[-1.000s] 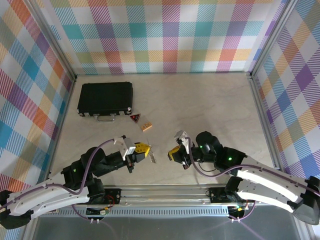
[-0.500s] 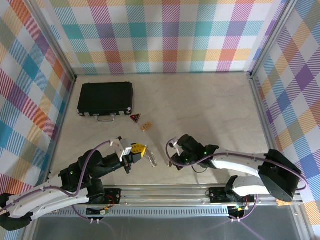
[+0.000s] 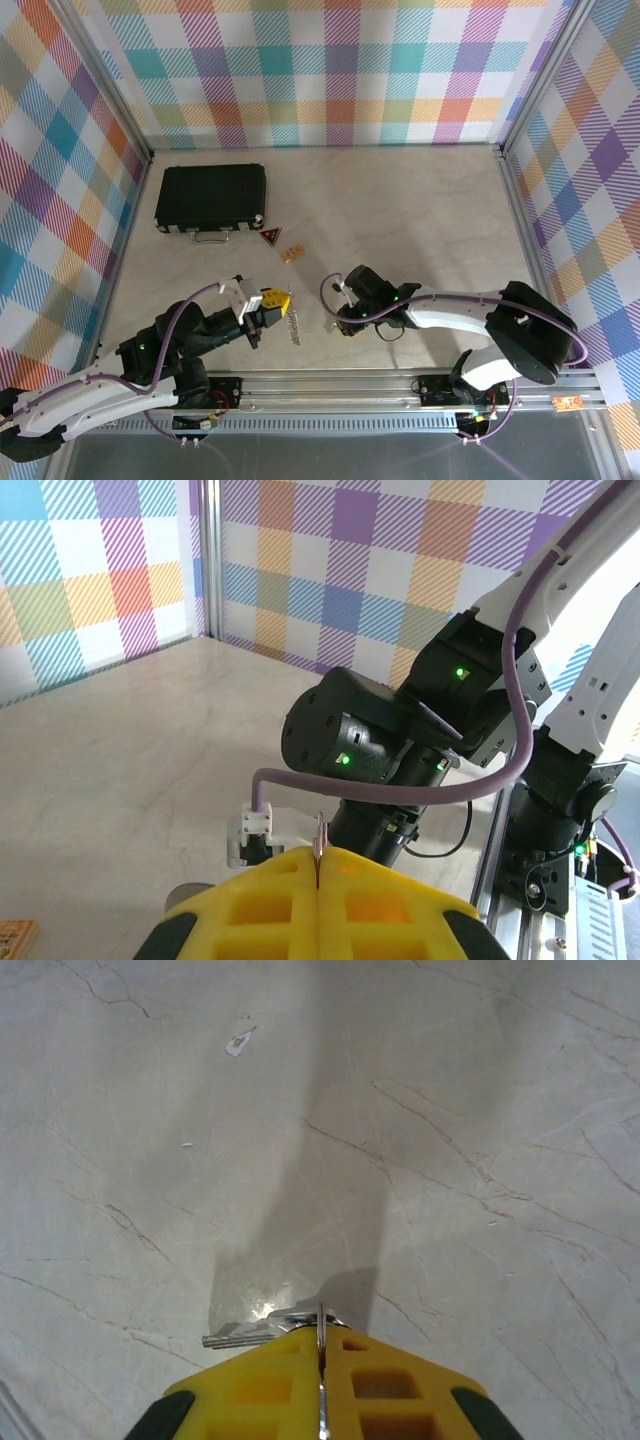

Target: Put the keys on the keyring

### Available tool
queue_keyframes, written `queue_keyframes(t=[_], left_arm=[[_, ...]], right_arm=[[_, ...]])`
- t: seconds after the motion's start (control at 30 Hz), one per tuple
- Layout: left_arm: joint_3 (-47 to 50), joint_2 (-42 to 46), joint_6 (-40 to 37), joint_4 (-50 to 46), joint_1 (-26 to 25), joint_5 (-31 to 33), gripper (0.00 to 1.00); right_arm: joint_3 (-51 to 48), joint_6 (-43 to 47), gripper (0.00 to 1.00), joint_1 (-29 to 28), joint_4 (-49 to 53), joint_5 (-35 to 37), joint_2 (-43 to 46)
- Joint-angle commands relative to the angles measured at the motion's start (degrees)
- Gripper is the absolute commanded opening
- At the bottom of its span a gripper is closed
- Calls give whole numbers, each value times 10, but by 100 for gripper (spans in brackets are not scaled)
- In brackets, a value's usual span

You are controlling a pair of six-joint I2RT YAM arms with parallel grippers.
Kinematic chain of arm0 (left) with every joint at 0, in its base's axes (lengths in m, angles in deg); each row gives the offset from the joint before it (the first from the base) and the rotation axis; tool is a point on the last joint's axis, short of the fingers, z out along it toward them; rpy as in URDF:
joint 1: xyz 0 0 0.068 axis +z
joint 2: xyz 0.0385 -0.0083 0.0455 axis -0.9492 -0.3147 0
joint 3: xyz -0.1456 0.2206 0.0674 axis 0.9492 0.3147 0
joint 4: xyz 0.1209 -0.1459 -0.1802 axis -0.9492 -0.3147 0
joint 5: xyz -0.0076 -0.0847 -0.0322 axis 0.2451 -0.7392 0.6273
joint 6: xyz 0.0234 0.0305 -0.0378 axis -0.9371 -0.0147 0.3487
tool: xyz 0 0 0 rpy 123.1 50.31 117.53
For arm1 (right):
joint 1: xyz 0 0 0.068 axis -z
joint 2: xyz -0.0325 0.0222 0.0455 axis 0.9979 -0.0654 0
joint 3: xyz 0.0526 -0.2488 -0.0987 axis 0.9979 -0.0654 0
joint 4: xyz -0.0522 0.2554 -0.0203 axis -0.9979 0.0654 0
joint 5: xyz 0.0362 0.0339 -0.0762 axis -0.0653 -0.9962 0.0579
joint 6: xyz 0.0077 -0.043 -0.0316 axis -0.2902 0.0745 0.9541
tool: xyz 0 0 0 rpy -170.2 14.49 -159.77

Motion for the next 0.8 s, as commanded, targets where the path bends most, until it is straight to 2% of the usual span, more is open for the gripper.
queue_keyframes(t=[0.0,0.23,0.4,0.57,0.77], left_arm=[[5,15,2,15,-3,6,0],[13,24,4,18,-3,5,0],[11,29,3,18,-3,2,0],[12,40,3,17,-3,4,0],[20,71,5,6,-3,11,0]], right_arm=[[18,-9,12,6,0,-11,-1],[45,-6,31,11,76,1,38],[105,23,41,17,165,-2,42],[185,62,43,17,251,-9,-23],[255,82,42,8,304,10,-100]])
